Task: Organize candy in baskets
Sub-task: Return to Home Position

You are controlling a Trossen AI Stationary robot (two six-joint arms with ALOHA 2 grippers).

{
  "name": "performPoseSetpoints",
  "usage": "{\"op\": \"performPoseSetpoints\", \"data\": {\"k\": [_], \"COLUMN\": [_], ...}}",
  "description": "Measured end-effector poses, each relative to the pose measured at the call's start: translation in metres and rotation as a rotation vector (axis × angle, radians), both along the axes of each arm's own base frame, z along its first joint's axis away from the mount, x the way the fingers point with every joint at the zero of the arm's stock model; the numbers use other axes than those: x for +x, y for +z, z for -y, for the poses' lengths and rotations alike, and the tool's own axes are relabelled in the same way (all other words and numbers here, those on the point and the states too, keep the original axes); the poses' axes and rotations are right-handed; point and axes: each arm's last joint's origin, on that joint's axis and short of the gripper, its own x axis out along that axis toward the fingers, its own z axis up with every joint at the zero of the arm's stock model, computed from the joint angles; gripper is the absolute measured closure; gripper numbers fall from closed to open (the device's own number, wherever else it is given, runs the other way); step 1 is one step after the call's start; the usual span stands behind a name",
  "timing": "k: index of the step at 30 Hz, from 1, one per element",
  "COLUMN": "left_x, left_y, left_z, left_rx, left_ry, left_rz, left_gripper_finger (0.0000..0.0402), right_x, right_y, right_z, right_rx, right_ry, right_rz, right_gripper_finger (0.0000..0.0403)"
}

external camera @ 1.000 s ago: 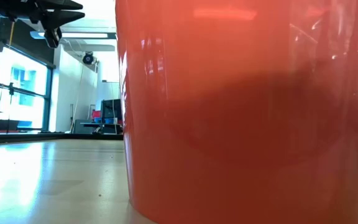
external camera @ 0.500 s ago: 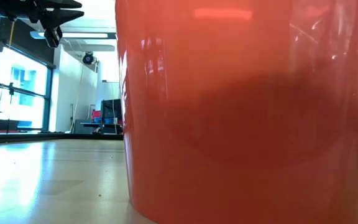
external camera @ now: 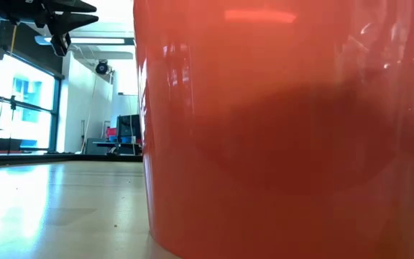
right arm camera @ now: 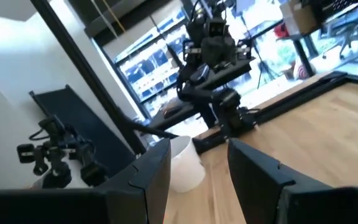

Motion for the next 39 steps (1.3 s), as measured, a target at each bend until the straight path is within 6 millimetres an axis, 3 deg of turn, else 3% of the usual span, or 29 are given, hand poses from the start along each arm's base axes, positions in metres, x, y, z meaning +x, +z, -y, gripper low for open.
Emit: {"op": "performPoseSetpoints", "data": {"k": [7, 19, 33, 39], "left_x": [0.000, 0.000, 0.000, 0.000], "left_y": [0.000, 0.000, 0.000, 0.000], "left_z": [0.000, -0.001, -0.001, -0.001], "left_rx": [0.000, 0.007, 0.009, 0.016], "left_ry": [0.000, 0.025, 0.025, 0.025], "left_rz": [0.000, -0.001, -0.002, -0.003], "left_gripper_finger": [0.0337, 0.0337, 0.0337, 0.0337], "right_x": [-0.023, -0.054, -0.070, -0.066], "right_y": [-0.005, 0.007, 0.002, -0.031], "right_z": [0.007, 0.011, 0.012, 0.012], "right_rx": [-0.004, -0.119, -0.168, -0.152], "right_ry": [-0.042, -0.095, -0.109, -0.110], "right_rz": [0.103, 0.229, 0.202, 0.248], "right_gripper_finger": [0.0249, 0.0249, 0.0249, 0.0249]}}
